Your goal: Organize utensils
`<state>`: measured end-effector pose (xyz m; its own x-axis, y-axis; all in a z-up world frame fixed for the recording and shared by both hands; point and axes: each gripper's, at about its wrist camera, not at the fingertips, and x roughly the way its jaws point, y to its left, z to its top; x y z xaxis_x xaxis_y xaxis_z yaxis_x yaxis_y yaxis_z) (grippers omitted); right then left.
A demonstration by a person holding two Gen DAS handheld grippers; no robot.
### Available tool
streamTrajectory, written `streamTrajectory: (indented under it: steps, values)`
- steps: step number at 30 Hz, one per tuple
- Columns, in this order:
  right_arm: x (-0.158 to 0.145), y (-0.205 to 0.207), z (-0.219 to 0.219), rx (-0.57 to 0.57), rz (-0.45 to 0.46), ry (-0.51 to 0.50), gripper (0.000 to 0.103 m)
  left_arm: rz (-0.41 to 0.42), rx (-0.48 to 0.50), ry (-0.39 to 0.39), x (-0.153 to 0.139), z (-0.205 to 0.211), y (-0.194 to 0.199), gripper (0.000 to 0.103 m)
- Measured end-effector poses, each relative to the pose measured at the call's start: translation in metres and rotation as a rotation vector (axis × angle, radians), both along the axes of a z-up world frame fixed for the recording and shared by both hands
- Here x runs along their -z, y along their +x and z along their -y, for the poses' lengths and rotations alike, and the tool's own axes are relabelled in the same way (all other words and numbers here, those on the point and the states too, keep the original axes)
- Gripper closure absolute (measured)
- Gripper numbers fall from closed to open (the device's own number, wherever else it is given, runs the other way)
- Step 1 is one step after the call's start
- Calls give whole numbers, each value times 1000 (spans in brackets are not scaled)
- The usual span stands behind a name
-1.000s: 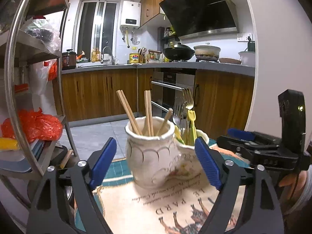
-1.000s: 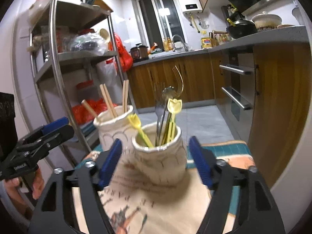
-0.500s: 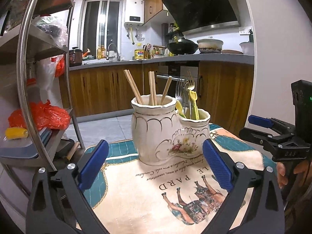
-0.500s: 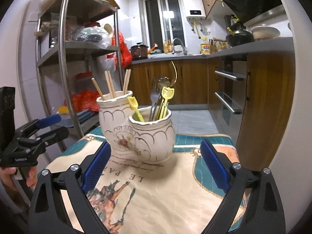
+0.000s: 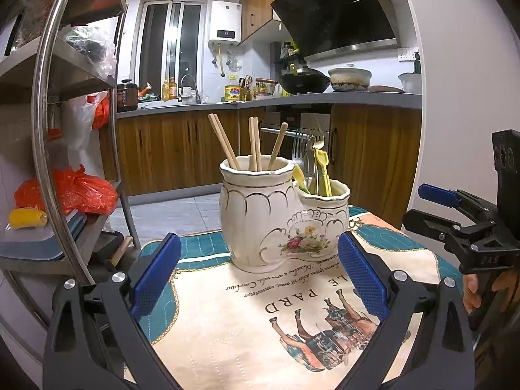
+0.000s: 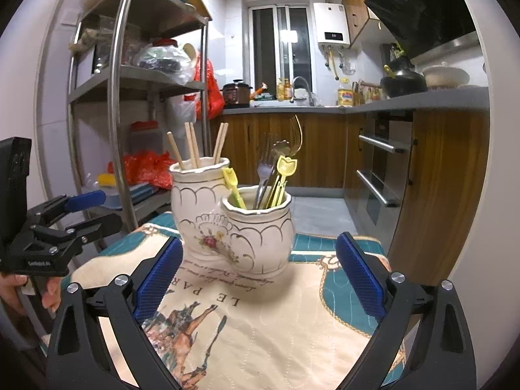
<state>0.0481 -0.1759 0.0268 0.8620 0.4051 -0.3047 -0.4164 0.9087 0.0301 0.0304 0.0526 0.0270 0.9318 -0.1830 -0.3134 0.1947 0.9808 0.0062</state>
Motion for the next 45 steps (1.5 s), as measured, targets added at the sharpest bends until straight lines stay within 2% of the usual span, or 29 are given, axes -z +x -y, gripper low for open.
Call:
streamTrajectory:
  steps: [45]
  values:
    - [0, -1, 4, 2, 5, -1, 7, 6, -23, 11, -2, 0, -2, 6]
